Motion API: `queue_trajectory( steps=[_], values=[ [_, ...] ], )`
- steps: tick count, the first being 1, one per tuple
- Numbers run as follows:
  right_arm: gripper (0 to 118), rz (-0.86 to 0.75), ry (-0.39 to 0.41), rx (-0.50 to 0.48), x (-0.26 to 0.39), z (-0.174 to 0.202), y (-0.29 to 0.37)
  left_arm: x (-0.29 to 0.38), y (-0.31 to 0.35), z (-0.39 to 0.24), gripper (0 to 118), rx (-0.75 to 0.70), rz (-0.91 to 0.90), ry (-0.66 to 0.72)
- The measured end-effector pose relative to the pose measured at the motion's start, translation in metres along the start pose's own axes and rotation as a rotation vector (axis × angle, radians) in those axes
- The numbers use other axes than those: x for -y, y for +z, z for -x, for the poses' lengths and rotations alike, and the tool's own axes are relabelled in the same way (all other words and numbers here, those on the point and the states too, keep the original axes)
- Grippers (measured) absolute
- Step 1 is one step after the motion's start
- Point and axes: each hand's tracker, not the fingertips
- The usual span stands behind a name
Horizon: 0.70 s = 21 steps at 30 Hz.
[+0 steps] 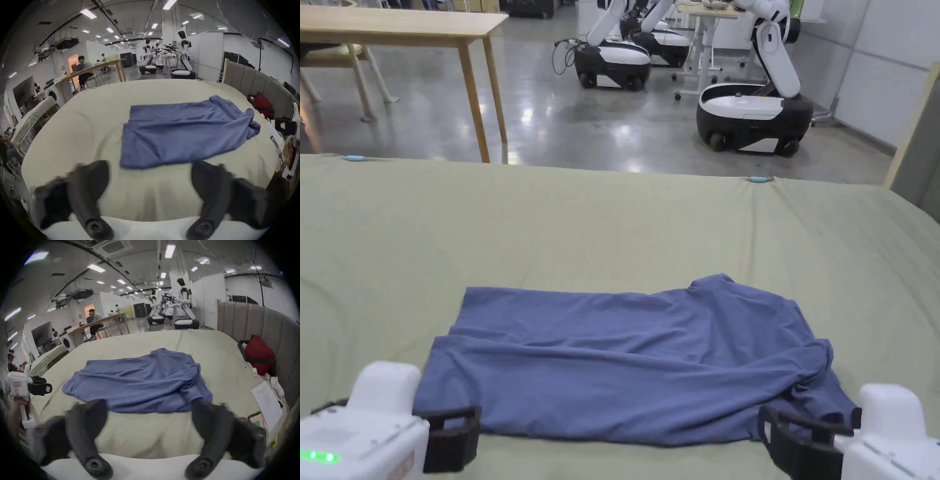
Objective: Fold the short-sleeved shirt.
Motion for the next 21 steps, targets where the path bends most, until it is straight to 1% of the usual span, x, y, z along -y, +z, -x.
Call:
queue_trajectory(
  steps=[1, 2, 4, 5, 6, 7, 9, 10, 11, 12, 13, 14, 15, 16, 17, 18, 19, 21],
  values=[
    [1, -0.001, 0.015, -0.011, 0.007, 0.007, 0.004, 0.011, 0.006, -0.003, 0, -0.004, -0.002, 0.006],
    [1, -0.001, 0.017, -0.004, 0.013, 0.014, 0.007, 0.020, 0.010, -0.005, 0, 0.000, -0.004, 0.015],
    [1, -0.002, 0.059, 0.056, 0.021, 0.025, 0.009, 0.037, 0.010, -0.002, 0, 0.003, -0.001, 0.071],
    [1, -0.001, 0.058, 0.023, 0.021, 0.028, 0.008, 0.039, 0.008, 0.002, 0, 0.008, -0.004, 0.067],
    [1, 0.027, 0.052, -0.010, 0.020, 0.028, 0.007, 0.041, 0.003, 0.007, 0, 0.046, 0.051, 0.097],
    [1, 0.035, 0.040, -0.012, 0.021, 0.028, 0.006, 0.037, 0.000, 0.011, 0, 0.030, 0.061, 0.095],
    [1, 0.026, 0.041, -0.008, 0.019, 0.026, 0.006, 0.036, -0.010, 0.020, 0, -0.005, 0.058, 0.083],
    [1, 0.030, 0.045, -0.003, 0.018, 0.025, 0.005, 0.031, -0.016, 0.028, 0, -0.048, 0.025, 0.044],
    [1, 0.035, 0.041, 0.000, 0.018, 0.022, 0.004, 0.024, -0.018, 0.032, 0, -0.047, 0.024, 0.061],
    [1, 0.039, 0.034, 0.000, 0.017, 0.019, 0.004, 0.021, -0.025, 0.037, 8, -0.048, 0.016, 0.081],
    [1, 0.045, 0.031, -0.001, 0.016, 0.018, 0.002, 0.018, -0.035, 0.043, 46, -0.061, 0.013, 0.092],
    [1, 0.052, 0.032, 0.003, 0.016, 0.016, 0.001, 0.015, -0.045, 0.046, 91, -0.068, 0.025, 0.104],
    [1, 0.056, 0.031, 0.008, 0.016, 0.013, 0.000, 0.007, -0.055, 0.048, 118, -0.087, 0.062, 0.105],
    [1, 0.057, 0.030, 0.015, 0.016, 0.010, -0.001, 0.005, -0.068, 0.052, 115, -0.087, 0.077, 0.111],
    [1, 0.061, 0.029, 0.022, 0.015, 0.007, -0.003, 0.000, -0.072, 0.059, 115, -0.075, -0.024, 0.109],
    [1, 0.068, 0.027, 0.033, 0.014, 0.003, -0.004, -0.001, -0.084, 0.064, 115, -0.087, 0.059, 0.126],
    [1, 0.079, 0.021, 0.051, 0.013, -0.003, -0.007, -0.014, -0.088, 0.052, 115, -0.104, 0.116, 0.121],
    [1, 0.099, 0.012, 0.083, 0.011, -0.015, -0.012, -0.022, -0.103, 0.052, 111, -0.123, 0.131, 0.117]
  ],
)
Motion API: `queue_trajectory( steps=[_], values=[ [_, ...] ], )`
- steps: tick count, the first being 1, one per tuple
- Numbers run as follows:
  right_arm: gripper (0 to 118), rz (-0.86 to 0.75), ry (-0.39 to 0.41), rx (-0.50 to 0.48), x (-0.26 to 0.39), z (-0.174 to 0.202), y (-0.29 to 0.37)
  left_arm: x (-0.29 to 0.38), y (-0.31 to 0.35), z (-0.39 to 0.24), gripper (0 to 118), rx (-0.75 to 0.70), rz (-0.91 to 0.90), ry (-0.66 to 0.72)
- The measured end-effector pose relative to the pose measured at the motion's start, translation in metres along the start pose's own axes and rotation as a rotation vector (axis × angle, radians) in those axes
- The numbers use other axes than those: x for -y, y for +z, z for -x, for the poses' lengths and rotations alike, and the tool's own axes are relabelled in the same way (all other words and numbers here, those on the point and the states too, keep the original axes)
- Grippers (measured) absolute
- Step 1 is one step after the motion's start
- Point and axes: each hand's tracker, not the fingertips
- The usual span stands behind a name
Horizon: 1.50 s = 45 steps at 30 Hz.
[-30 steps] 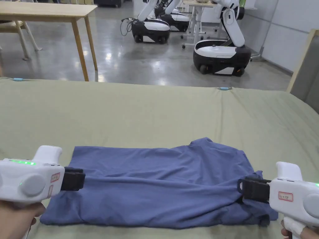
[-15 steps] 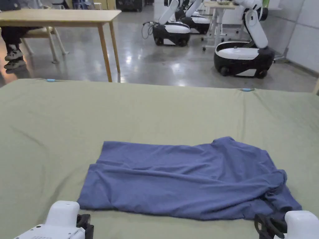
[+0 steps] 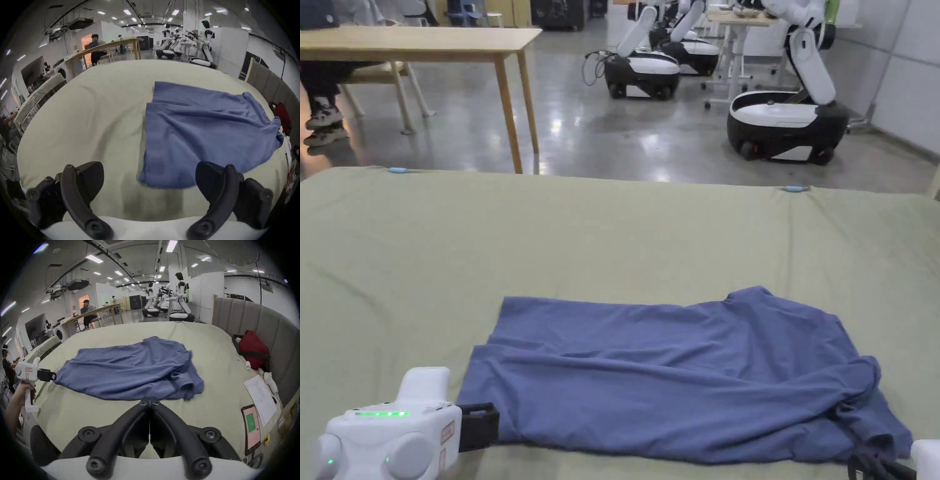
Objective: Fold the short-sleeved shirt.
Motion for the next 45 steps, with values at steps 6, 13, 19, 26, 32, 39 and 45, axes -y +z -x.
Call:
queue_trajectory(
  steps=[6, 13, 19, 26, 32, 39, 45],
  values=[
    [87, 0.050, -0.042, 0.103, -0.015, -0.056, -0.035, -0.001, -0.036, -0.010, 24, -0.020, 0.063, -0.092],
    [112, 0.180, -0.021, 0.104, -0.025, -0.100, -0.117, -0.009, -0.002, -0.019, 7, 0.037, 0.052, -0.109],
    [29, 0.284, -0.138, 0.009, -0.031, -0.106, -0.159, -0.016, -0.014, -0.016, 5, 0.043, 0.053, -0.102],
    [18, 0.174, -0.105, -0.022, -0.058, -0.089, -0.085, -0.020, 0.025, -0.004, 3, 0.087, 0.000, -0.082],
    [18, 0.179, -0.094, -0.073, -0.057, -0.090, 0.009, -0.007, 0.099, 0.022, 3, 0.153, -0.068, -0.065],
    [19, 0.411, -0.088, -0.088, 0.015, -0.093, 0.018, 0.070, 0.103, 0.045, 4, 0.205, 0.067, 0.020],
    [118, 0.287, -0.034, -0.105, 0.006, -0.075, 0.035, 0.071, 0.128, 0.046, 118, 0.174, -0.091, 0.034]
  ],
)
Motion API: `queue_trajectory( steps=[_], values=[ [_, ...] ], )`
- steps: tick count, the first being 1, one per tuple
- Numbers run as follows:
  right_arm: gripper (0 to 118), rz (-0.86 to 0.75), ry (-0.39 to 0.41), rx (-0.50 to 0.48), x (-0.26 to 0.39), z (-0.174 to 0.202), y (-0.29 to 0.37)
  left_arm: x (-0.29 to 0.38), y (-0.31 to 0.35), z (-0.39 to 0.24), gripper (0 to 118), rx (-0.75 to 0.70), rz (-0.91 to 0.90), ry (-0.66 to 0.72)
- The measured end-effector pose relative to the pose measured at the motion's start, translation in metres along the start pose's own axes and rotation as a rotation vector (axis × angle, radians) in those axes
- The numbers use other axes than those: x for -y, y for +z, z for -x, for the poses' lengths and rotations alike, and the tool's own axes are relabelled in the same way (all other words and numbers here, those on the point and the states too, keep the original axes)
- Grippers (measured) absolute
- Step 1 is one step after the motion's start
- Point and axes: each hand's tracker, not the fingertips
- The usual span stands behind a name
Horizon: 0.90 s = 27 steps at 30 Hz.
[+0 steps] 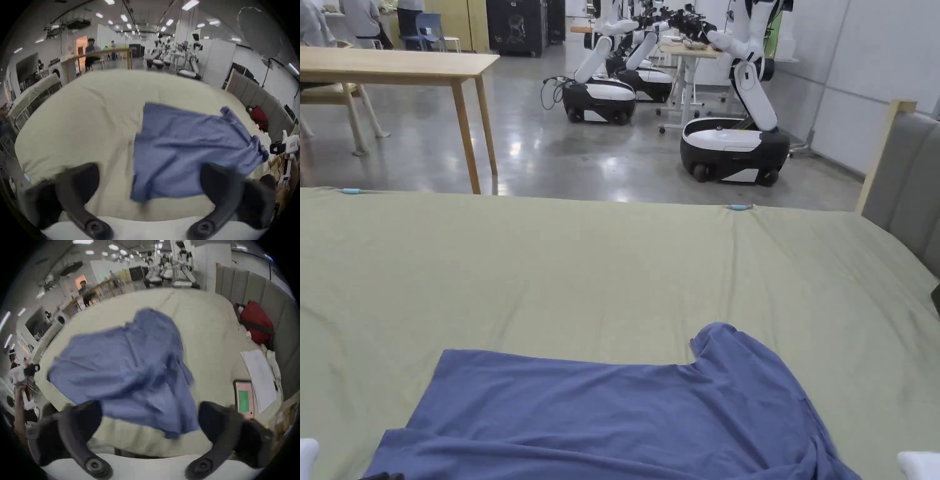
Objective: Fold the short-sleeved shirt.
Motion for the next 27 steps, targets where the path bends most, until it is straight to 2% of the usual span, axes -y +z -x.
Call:
queue_trajectory(
  steps=[2, 5, 6, 8, 9, 10, 11, 12, 13, 14, 16, 22, 23, 24, 25, 26, 27],
  values=[
    [118, -0.168, -0.018, -0.072, -0.012, 0.015, 0.022, -0.011, 0.021, -0.011, 118, 0.035, -0.126, -0.014],
    [118, -0.330, -0.001, -0.113, -0.028, 0.051, 0.033, -0.032, 0.028, -0.054, 118, -0.012, -0.204, -0.084],
    [118, -0.391, 0.027, -0.102, -0.031, 0.065, 0.031, -0.037, 0.027, -0.069, 118, -0.031, -0.238, -0.104],
    [116, -0.487, 0.092, -0.020, -0.033, 0.095, 0.020, -0.043, 0.022, -0.093, 116, -0.046, -0.258, -0.132],
    [108, -0.509, 0.116, 0.012, -0.034, 0.105, 0.015, -0.038, 0.001, -0.079, 109, -0.046, -0.270, -0.143],
    [73, -0.518, 0.147, 0.027, -0.035, 0.115, 0.008, -0.036, -0.007, -0.081, 81, -0.036, -0.279, -0.155],
    [30, -0.515, 0.175, 0.040, -0.035, 0.124, -0.001, -0.036, -0.012, -0.085, 39, -0.019, -0.286, -0.170],
    [1, -0.518, 0.196, 0.066, -0.035, 0.131, -0.006, -0.035, -0.017, -0.088, 0, -0.019, -0.287, -0.180],
    [1, -0.510, 0.213, 0.107, -0.036, 0.136, -0.014, -0.036, -0.019, -0.097, 0, -0.040, -0.273, -0.205],
    [1, -0.514, 0.207, 0.102, -0.035, 0.137, -0.018, -0.035, -0.023, -0.101, 0, -0.064, -0.266, -0.226],
    [1, -0.463, 0.181, 0.020, -0.037, 0.133, -0.024, -0.039, -0.032, -0.096, 0, -0.005, -0.202, -0.210],
    [1, -0.434, 0.164, 0.029, -0.046, 0.118, -0.038, -0.060, -0.088, -0.076, 1, -0.043, -0.046, -0.183],
    [1, -0.425, 0.161, 0.032, -0.048, 0.115, -0.042, -0.068, -0.100, -0.071, 14, -0.036, -0.034, -0.171],
    [1, -0.418, 0.160, 0.036, -0.051, 0.112, -0.045, -0.076, -0.111, -0.067, 47, -0.036, -0.033, -0.168],
    [1, -0.413, 0.158, 0.040, -0.053, 0.108, -0.047, -0.085, -0.124, -0.061, 106, -0.037, -0.029, -0.158],
    [1, -0.406, 0.155, 0.046, -0.056, 0.103, -0.050, -0.096, -0.138, -0.058, 118, -0.040, -0.017, -0.153],
    [1, -0.396, 0.152, 0.054, -0.059, 0.100, -0.053, -0.104, -0.154, -0.055, 116, -0.058, 0.039, -0.157]
  ],
)
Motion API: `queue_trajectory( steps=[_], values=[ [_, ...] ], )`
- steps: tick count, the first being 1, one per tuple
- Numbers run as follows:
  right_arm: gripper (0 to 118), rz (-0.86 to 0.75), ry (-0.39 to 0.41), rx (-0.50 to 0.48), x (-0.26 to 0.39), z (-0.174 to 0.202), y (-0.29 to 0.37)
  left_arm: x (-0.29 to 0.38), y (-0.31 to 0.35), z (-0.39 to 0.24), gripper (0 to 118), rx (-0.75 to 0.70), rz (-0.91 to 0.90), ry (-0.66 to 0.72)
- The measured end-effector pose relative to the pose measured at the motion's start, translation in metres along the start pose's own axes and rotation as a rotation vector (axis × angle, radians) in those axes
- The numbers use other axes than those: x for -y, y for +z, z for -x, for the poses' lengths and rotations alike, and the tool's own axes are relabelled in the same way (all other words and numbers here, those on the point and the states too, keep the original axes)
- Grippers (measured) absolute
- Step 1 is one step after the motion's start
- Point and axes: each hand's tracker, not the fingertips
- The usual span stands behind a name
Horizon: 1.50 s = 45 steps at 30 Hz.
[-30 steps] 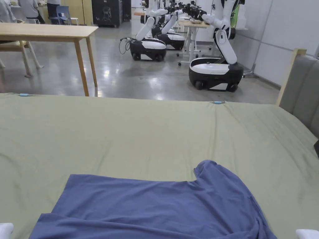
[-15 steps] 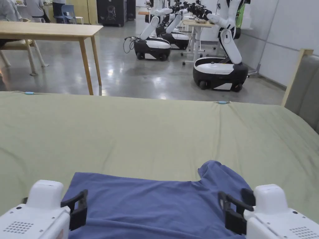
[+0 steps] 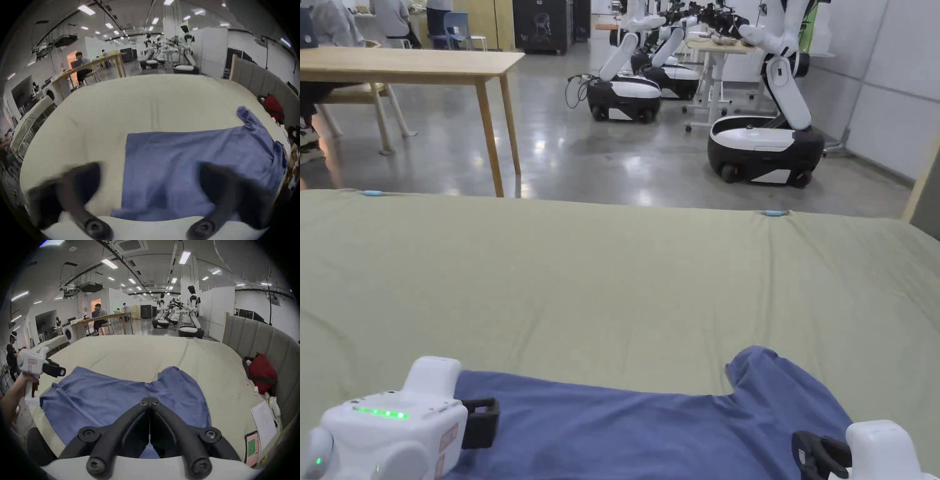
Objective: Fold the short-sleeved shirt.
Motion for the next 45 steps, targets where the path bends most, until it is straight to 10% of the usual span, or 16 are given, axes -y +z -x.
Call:
queue_trajectory(
  steps=[7, 9, 10, 12, 13, 19, 22, 24, 39, 45],
  values=[
    [1, 0.130, -0.018, 0.099, -0.007, -0.057, -0.043, -0.040, -0.103, 0.018, 112, -0.097, 0.085, -0.014],
    [1, 0.137, -0.050, 0.131, -0.012, -0.081, -0.064, -0.040, -0.129, 0.014, 74, -0.097, 0.186, -0.051],
    [20, 0.137, -0.083, 0.147, -0.015, -0.094, -0.076, -0.041, -0.131, 0.010, 40, -0.101, 0.231, -0.110],
    [101, 0.214, -0.115, 0.127, -0.024, -0.118, -0.107, -0.039, -0.129, 0.003, 17, -0.013, 0.217, -0.152],
    [116, 0.281, -0.119, 0.135, -0.027, -0.127, -0.125, -0.042, -0.123, -0.001, 7, -0.046, 0.206, -0.128],
    [104, 0.428, -0.129, 0.139, -0.024, -0.142, -0.203, -0.047, -0.082, -0.003, 4, -0.030, 0.128, -0.108],
    [56, 0.577, -0.161, 0.134, -0.014, -0.139, -0.218, -0.048, -0.079, -0.001, 4, -0.025, 0.125, -0.102],
    [0, 0.490, -0.121, 0.167, -0.017, -0.132, -0.202, -0.047, -0.076, 0.001, 4, -0.025, 0.126, -0.096],
    [0, 0.082, -0.057, -0.019, -0.035, -0.100, 0.047, 0.008, 0.129, 0.023, 4, 0.085, -0.162, -0.020],
    [0, 0.249, 0.050, -0.030, 0.049, -0.082, 0.089, 0.097, 0.160, 0.050, 4, 0.104, 0.003, -0.017]
  ],
)
